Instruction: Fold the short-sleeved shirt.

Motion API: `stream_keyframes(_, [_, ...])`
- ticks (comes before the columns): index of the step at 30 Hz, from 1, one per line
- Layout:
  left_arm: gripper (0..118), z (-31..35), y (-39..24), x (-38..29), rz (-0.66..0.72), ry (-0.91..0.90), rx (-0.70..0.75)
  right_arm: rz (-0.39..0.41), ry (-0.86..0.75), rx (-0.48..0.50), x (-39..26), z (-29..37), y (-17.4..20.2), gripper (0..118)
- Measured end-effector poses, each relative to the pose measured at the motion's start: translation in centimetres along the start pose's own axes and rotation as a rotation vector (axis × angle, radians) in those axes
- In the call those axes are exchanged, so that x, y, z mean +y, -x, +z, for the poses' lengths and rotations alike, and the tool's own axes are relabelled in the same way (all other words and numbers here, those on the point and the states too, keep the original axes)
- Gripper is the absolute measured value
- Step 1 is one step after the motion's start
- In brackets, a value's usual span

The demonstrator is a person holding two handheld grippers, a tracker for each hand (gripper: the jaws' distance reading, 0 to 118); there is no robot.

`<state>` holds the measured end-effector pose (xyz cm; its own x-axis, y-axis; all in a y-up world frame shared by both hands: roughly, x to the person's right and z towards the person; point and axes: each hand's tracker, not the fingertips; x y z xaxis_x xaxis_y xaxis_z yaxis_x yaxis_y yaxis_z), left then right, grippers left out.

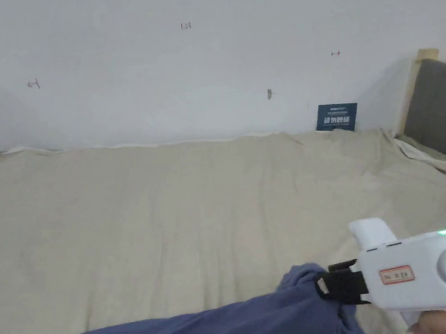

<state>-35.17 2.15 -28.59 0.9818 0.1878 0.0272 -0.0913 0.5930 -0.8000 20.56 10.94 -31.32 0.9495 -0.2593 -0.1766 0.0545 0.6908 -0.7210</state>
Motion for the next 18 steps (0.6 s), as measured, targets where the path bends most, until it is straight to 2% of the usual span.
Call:
stream_keyframes(2, [3,2.5,-0.7,2.2,-0.012,-0.047,-0.064,0.008,-0.05,0.021,0.7,2.7,0.4,2])
stream_keyframes(3, [3,3.8,-1.1,3.3,-0.027,-0.077,-0.064,0.059,-0.056,0.079,1.4,3.7,0.8,2])
stream_keyframes(8, [3,11.2,-4.3,10.9,0.004,-0.227,-0.17,0.035,-0.209,0.144,5.7,11.0,1.3,2])
stream_keyframes(13, [3,16.1,-8.0,19.0,-0.054,-0.349,-0.222,-0.02,-0.288,0.119,12.2,16.2,0.6,2])
stream_keyframes(18, [3,17.3,-11.8,25.6,-0.087,-0.414,-0.2,-0.062,-0.328,0.022,19.5,17.8,-1.2,2])
